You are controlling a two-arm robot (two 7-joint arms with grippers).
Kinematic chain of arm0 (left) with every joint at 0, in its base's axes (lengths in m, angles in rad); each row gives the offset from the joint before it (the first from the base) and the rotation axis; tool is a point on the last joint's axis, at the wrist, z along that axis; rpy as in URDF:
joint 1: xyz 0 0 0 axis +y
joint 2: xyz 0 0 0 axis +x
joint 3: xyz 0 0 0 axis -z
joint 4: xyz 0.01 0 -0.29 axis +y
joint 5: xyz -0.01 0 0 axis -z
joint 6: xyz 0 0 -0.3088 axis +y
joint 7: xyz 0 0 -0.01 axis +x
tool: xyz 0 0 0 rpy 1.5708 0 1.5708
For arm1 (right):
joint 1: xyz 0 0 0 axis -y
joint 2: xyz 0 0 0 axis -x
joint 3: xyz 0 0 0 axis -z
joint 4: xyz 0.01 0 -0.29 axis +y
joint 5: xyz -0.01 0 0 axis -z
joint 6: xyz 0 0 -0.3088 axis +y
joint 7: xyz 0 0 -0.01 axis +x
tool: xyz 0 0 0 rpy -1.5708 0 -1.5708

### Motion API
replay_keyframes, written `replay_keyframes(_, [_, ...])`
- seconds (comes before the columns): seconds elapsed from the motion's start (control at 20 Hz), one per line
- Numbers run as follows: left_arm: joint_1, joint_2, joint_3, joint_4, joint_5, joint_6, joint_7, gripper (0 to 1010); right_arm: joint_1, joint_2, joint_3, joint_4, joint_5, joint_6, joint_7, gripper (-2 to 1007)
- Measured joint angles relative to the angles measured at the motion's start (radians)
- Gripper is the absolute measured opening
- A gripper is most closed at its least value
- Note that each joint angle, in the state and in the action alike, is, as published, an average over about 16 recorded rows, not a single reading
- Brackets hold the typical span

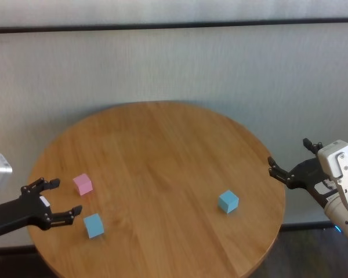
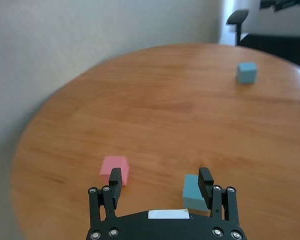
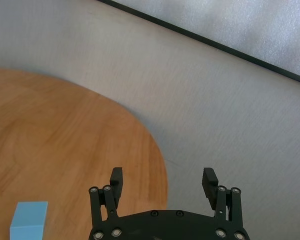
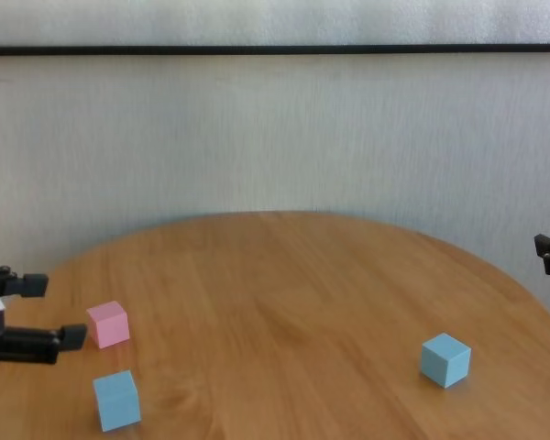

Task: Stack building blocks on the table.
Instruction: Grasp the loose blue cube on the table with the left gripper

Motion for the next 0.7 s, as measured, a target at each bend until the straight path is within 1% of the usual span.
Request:
replay_keyframes(0.2, [-0.034, -0.012, 0.014, 0.045, -0.025, 0.012, -0.095, 1000, 0.000, 0.000, 0.000, 0.000, 0.000, 0.000, 0.000, 1001])
replay_keyframes(0.35, [-0.059, -0.024, 0.024, 0.079, -0.037, 0.021, -0.156, 1000, 0.000, 0.000, 0.000, 0.000, 0.000, 0.000, 0.000, 1001])
replay_keyframes(0.5, [-0.082, -0.037, 0.036, 0.112, -0.042, 0.028, -0.207, 1000, 0.000, 0.000, 0.000, 0.000, 0.000, 0.000, 0.000, 1001])
replay_keyframes(0.7, [-0.105, -0.051, 0.052, 0.153, -0.044, 0.033, -0.258, 1000, 0.000, 0.000, 0.000, 0.000, 0.000, 0.000, 0.000, 1001])
